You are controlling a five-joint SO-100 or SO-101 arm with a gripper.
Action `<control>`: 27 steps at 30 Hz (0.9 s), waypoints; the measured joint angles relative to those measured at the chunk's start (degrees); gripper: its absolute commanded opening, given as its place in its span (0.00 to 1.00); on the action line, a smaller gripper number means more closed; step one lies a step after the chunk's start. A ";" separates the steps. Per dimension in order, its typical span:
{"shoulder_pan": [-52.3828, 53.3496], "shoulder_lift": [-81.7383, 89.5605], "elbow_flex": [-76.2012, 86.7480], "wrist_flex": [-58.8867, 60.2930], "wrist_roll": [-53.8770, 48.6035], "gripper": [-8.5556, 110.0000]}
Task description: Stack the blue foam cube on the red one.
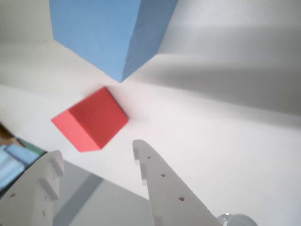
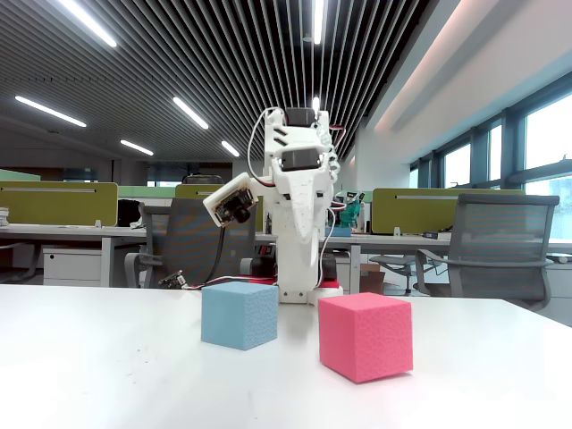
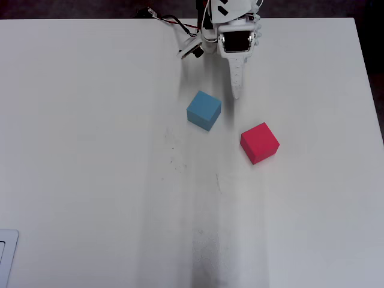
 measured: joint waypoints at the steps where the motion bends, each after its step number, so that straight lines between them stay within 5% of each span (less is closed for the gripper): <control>1: 0.00 0.00 0.00 0.00 0.00 0.30; 27: 2.20 -3.08 -2.64 -0.09 0.53 0.36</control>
